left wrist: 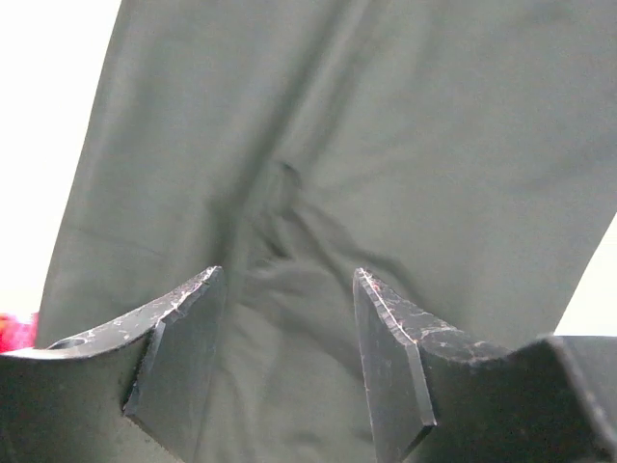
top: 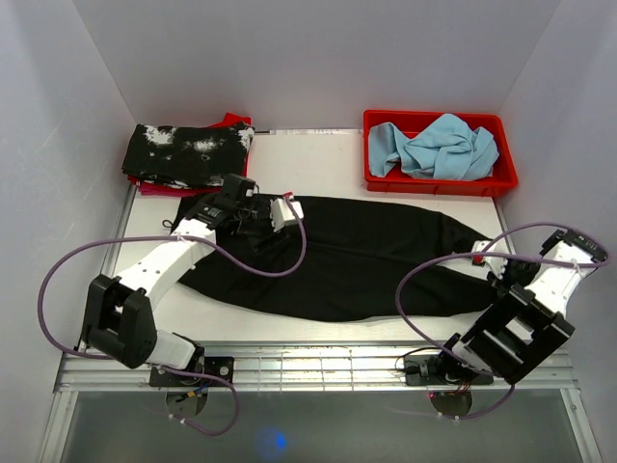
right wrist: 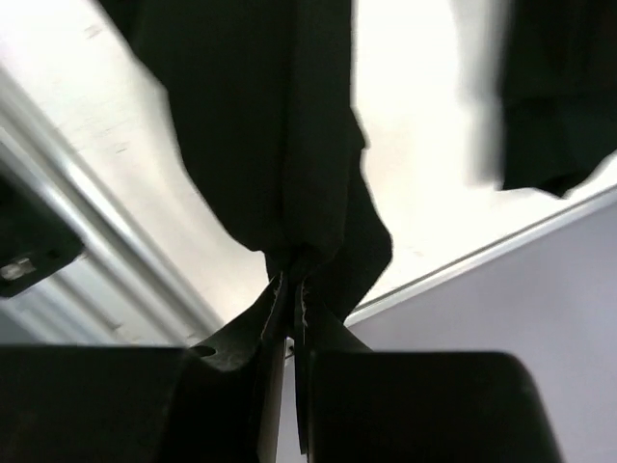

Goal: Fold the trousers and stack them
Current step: Flatten the trousers out

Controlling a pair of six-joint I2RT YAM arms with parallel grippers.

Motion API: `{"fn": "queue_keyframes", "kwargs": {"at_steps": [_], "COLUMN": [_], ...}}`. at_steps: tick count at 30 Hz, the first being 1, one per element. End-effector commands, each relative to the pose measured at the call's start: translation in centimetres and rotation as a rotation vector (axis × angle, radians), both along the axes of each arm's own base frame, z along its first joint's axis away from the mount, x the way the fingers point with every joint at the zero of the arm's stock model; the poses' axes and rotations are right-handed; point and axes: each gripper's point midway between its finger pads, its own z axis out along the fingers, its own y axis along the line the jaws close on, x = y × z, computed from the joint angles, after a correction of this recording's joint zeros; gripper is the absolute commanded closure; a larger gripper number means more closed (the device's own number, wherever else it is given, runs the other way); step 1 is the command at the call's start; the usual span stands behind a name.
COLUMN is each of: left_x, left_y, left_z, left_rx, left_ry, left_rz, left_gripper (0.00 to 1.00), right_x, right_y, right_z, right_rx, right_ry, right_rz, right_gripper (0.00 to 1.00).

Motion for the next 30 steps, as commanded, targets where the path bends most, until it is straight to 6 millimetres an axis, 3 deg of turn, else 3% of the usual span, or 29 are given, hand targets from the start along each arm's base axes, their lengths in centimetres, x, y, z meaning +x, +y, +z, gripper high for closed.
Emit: {"fn": "queue_keyframes", "kwargs": {"at_steps": [1, 5, 8, 9, 11, 12, 14, 15, 16, 17, 20, 23, 25, 30], "left_x": [-3.6, -6.4, -7.1, -7.1, -7.6, -8.2, -8.1, -8.0, -7.6, -7.0, -5.4, -4.1, -3.4, -3.0], "left_y": [0.7, 2.4, 3.2, 3.7, 4.4, 5.1, 6.6, 7.1, 7.7, 8.2, 9.4, 10.0, 10.3, 10.1], "left_z": [-1.1, -2.7, -3.5, -4.0, -5.5, -7.0, -9.3, -10.2, -10.7, -11.5, -12.3, -12.5, -12.6, -12.1], "left_rx": [-0.005, 0.016, 0.037, 0.058, 0.096, 0.126, 0.207, 0.228, 0.249, 0.258, 0.268, 0.265, 0.266, 0.254], "left_ry": [0.039, 0.051, 0.06, 0.067, 0.107, 0.134, 0.172, 0.184, 0.192, 0.211, 0.26, 0.293, 0.302, 0.295], "left_rz": [-0.074, -0.074, -0.042, -0.018, 0.0, 0.009, 0.059, 0.08, 0.122, 0.159, 0.247, 0.305, 0.321, 0.298], "left_gripper": [0.34, 0.36, 0.38, 0.4, 0.41, 0.41, 0.45, 0.47, 0.52, 0.54, 0.6, 0.65, 0.67, 0.69], "right_x": [-4.8, -5.1, -2.6, -0.6, 1.2, 2.1, 4.1, 4.5, 6.0, 6.7, 9.4, 10.9, 10.8, 8.5], "right_y": [0.4, 0.5, 1.3, 1.7, 2.5, 2.6, 2.8, 2.5, 2.3, 1.9, 0.5, 0.1, 0.5, 2.0], "right_z": [-0.4, 0.9, 3.0, 4.4, 5.2, 4.2, 4.3, 2.4, 2.6, 0.9, 0.5, -2.0, -3.0, -5.9], "right_rx": [-0.114, -0.211, -0.189, -0.138, -0.045, 0.019, 0.055, 0.108, 0.1, 0.13, 0.132, 0.124, 0.092, 0.034], "right_ry": [0.168, 0.091, -0.058, -0.137, -0.137, -0.068, 0.005, 0.134, 0.154, 0.24, 0.285, 0.395, 0.453, 0.61], "right_rz": [0.035, 0.105, 0.116, 0.1, 0.017, -0.015, -0.056, -0.151, -0.17, -0.208, -0.31, -0.364, -0.372, -0.334], "right_gripper": [0.92, 0.92, 0.92, 0.92, 0.92, 0.92, 0.92, 0.92, 0.92, 0.92, 0.92, 0.92, 0.92, 0.92]}}
